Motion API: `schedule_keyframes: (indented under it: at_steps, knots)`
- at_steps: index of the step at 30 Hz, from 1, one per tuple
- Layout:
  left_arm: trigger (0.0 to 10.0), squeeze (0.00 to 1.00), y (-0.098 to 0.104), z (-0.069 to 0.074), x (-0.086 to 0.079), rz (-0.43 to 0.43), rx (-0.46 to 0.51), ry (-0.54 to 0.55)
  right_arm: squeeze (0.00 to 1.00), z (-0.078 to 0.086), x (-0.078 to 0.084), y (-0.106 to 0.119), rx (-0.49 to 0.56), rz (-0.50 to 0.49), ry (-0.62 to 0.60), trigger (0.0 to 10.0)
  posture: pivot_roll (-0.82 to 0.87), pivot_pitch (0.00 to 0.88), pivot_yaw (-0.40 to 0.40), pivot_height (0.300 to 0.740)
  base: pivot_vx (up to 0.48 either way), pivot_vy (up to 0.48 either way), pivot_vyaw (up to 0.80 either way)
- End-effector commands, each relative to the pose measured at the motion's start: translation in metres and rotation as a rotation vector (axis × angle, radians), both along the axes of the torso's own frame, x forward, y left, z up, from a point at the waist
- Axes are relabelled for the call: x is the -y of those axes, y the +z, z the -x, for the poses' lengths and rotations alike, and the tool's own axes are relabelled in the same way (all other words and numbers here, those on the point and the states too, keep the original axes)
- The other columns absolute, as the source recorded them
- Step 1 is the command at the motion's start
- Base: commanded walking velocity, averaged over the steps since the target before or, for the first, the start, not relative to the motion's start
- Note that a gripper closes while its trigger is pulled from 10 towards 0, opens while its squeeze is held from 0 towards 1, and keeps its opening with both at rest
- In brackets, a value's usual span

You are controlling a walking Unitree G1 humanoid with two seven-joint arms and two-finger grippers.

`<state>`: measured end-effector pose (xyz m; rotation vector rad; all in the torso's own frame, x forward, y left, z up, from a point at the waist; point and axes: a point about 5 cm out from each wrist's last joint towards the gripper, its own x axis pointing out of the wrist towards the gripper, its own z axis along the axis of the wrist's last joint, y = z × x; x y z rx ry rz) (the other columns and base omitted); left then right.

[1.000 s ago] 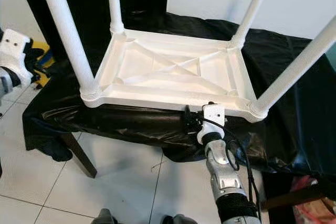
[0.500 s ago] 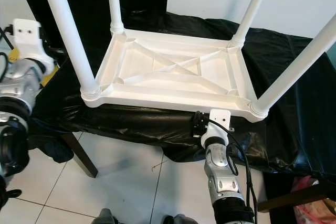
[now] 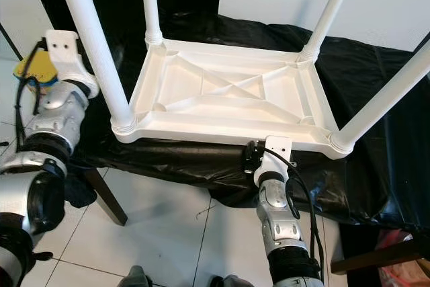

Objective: Building children table

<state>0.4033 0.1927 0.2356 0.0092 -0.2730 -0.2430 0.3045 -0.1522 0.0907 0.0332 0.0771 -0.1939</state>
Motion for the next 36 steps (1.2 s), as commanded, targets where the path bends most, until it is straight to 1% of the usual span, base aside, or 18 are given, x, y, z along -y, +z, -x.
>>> schedule_keyframes:
  at_steps: [1, 6, 7, 11, 12, 15, 16, 17, 18, 19, 20, 22, 24, 25, 27, 30, 33, 36]
  knots:
    - [10.0, 0.0, -0.011, 0.009, 0.029, -0.11, -0.012, -0.409, 0.0, -0.001, 0.005, -0.004, -0.029, -0.002, -0.011, 10.0, 0.01, 0.084, -0.071, 0.74, 0.0, 0.0, 0.0]
    - [10.0, 0.0, -0.024, 0.019, 0.045, -0.095, -0.013, -0.516, 0.0, -0.004, 0.01, -0.005, -0.04, 0.011, 0.002, 10.0, 0.01, 0.086, -0.071, 0.74, 0.0, 0.0, 0.0]
    - [10.0, 0.0, -0.029, 0.023, 0.051, -0.091, -0.013, -0.547, 0.0, -0.007, 0.011, -0.005, -0.043, 0.02, 0.013, 10.0, 0.01, 0.085, -0.072, 0.74, 0.0, 0.0, 0.0]
    - [10.0, 0.0, -0.032, 0.026, 0.055, -0.088, -0.013, -0.566, 0.0, -0.008, 0.012, -0.005, -0.044, 0.025, 0.02, 10.0, 0.01, 0.085, -0.073, 0.74, 0.0, 0.0, 0.0]
    - [10.0, 0.0, -0.036, 0.032, 0.061, -0.071, -0.009, -0.591, 0.0, -0.011, 0.016, -0.005, -0.051, 0.036, 0.022, 10.0, 0.02, 0.084, -0.079, 0.74, 0.0, 0.0, 0.0]
    - [10.0, 0.0, -0.04, 0.037, 0.067, -0.053, -0.011, -0.612, 0.0, -0.014, 0.019, -0.006, -0.058, 0.045, 0.022, 10.0, 0.02, 0.085, -0.083, 0.74, 0.0, 0.0, 0.0]
    - [10.0, 0.0, -0.044, 0.043, 0.073, -0.034, -0.009, -0.626, 0.0, -0.017, 0.023, -0.007, -0.063, 0.057, 0.023, 10.0, 0.02, 0.083, -0.085, 0.74, 0.0, 0.0, 0.0]
    - [10.0, 0.0, -0.044, 0.043, 0.073, -0.034, -0.009, -0.626, 0.0, -0.017, 0.023, -0.007, -0.063, 0.057, 0.023, 10.0, 0.02, 0.083, -0.085, 0.74, 0.0, 0.0, 0.0]
    - [10.0, 0.0, -0.047, 0.05, 0.082, 0.001, -0.011, -0.642, 0.0, -0.021, 0.026, -0.007, -0.065, 0.076, 0.03, 10.0, 0.03, 0.082, -0.089, 0.74, 0.0, 0.0, 0.0]
    - [10.0, 0.0, -0.047, 0.05, 0.082, 0.001, -0.011, -0.642, 0.0, -0.021, 0.026, -0.007, -0.065, 0.076, 0.03, 10.0, 0.03, 0.082, -0.089, 0.74, 0.0, 0.0, 0.0]
    - [10.0, 0.0, -0.049, 0.055, 0.087, 0.025, -0.013, -0.65, 0.0, -0.024, 0.028, -0.007, -0.065, 0.088, 0.035, 10.0, 0.03, 0.082, -0.089, 0.74, 0.0, 0.0, 0.0]
    - [10.0, 0.0, -0.053, 0.067, 0.103, 0.099, -0.03, -0.674, 0.0, -0.03, 0.026, -0.006, -0.051, 0.104, 0.072, 10.0, 0.04, 0.079, -0.088, 0.74, 0.0, 0.0, 0.0]
    - [10.0, 0.0, -0.054, 0.071, 0.107, 0.12, -0.039, -0.68, 0.0, -0.031, 0.025, -0.006, -0.048, 0.11, 0.083, 10.0, 0.04, 0.079, -0.088, 0.74, 0.0, 0.0, 0.0]
    - [10.0, 0.0, -0.057, 0.079, 0.115, 0.14, -0.047, -0.697, 0.0, -0.034, 0.022, -0.005, -0.036, 0.105, 0.105, 10.0, 0.05, 0.082, -0.087, 0.74, 0.0, 0.0, 0.0]
    - [10.0, 0.0, -0.061, 0.091, 0.13, 0.155, -0.059, -0.73, 0.0, -0.039, 0.016, -0.001, -0.015, 0.108, 0.139, 10.0, 0.05, 0.085, -0.086, 0.74, 0.0, 0.0, 0.0]
    - [10.0, 0.0, -0.063, 0.102, 0.143, 0.159, -0.067, -0.751, 0.0, -0.044, 0.009, 0.003, 0.007, 0.103, 0.165, 10.0, 0.06, 0.091, -0.085, 0.74, 0.0, 0.0, 0.0]
    - [10.0, 0.0, -0.061, 0.109, 0.156, 0.177, -0.075, -0.751, 0.0, -0.051, 0.001, 0.008, 0.017, 0.104, 0.186, 10.0, 0.06, 0.091, -0.085, 0.74, 0.0, 0.0, 0.0]
    - [10.0, 0.0, -0.057, 0.108, 0.167, 0.21, -0.083, -0.72, 0.0, -0.059, -0.008, 0.015, 0.019, 0.092, 0.205, 10.0, 0.07, 0.094, -0.087, 0.74, 0.0, 0.0, 0.0]
